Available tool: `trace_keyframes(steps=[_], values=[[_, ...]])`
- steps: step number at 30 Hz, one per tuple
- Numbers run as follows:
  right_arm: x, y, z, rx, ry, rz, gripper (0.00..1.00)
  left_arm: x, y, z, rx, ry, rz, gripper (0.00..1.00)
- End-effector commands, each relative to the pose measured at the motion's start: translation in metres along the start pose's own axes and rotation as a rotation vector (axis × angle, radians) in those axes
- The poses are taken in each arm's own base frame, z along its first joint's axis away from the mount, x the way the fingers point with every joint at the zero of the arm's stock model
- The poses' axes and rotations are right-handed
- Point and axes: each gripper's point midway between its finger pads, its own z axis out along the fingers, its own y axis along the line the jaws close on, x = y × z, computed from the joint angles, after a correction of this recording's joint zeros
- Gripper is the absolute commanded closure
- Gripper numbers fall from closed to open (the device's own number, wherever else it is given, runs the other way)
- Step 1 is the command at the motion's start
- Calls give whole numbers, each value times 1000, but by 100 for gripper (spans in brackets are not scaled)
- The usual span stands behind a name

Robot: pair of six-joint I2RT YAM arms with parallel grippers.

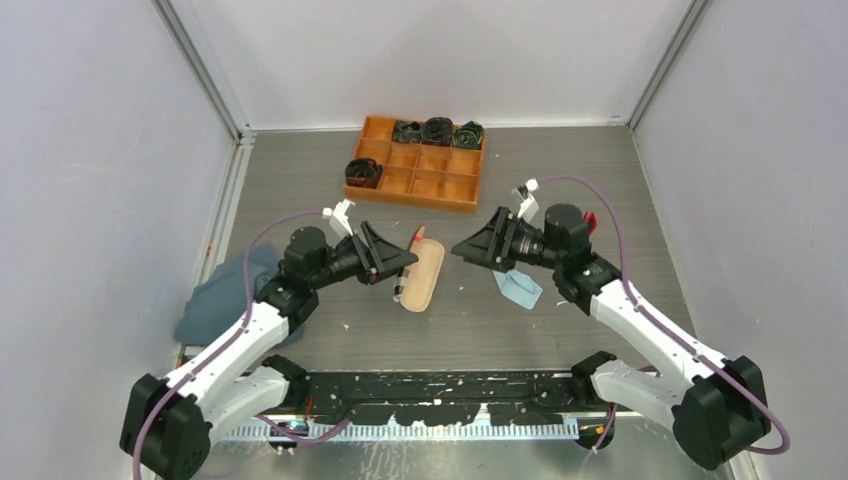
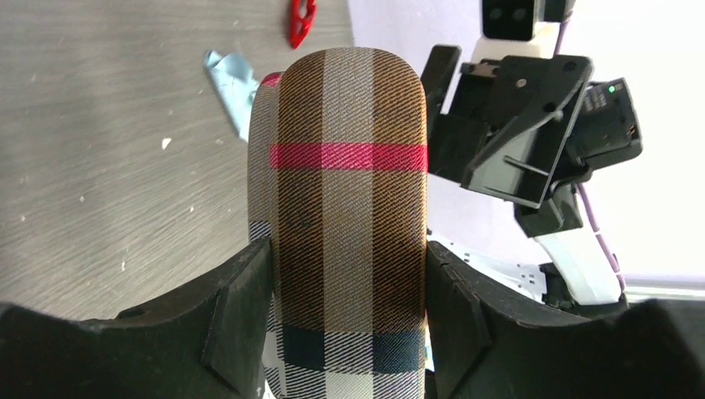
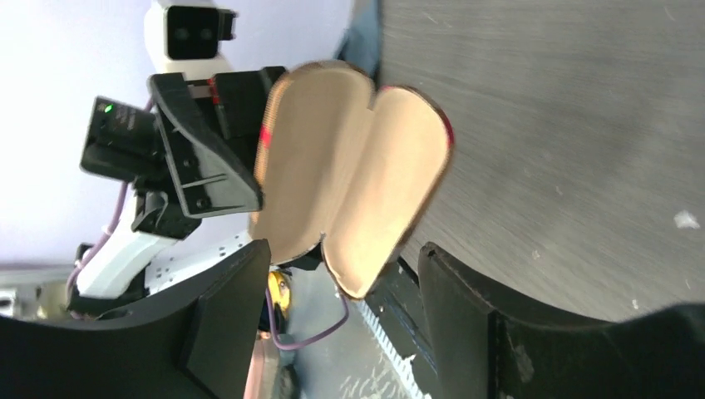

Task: Organize the sunglasses
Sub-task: Open the sunglasses case, then place the sunglasses case at the center of the board.

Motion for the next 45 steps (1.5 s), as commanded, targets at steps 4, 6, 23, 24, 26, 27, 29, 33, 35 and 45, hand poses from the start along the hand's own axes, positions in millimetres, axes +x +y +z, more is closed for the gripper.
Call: trace_keyframes(steps=[4,6,23,24,26,27,29,33,35,45], values=[[2,-21,17,-16,-153,184,28,-4,-6,12,127,-30,-44,99],[9,-18,24,-17,-154,184,27,-5,-5,12,127,-39,-45,99],[30,-44,62,12,-123,237,50,-14,-21,7,175,-79,-59,100],[30,-42,62,7,-121,236,55,-13,-20,7,171,-76,-60,99],[29,-40,62,0,-121,236,60,-12,-18,7,166,-75,-64,99],[29,-38,62,-10,-118,240,62,-12,-17,7,163,-75,-69,100],[29,-31,64,-37,-105,246,66,-12,-15,8,159,-72,-78,99],[29,-25,65,-41,-91,237,80,-12,-12,10,150,-68,-83,99],[28,-27,64,-12,-88,217,87,-12,-11,11,146,-66,-85,99],[18,-64,27,425,-12,-104,99,-22,-4,-7,12,-74,-41,7]])
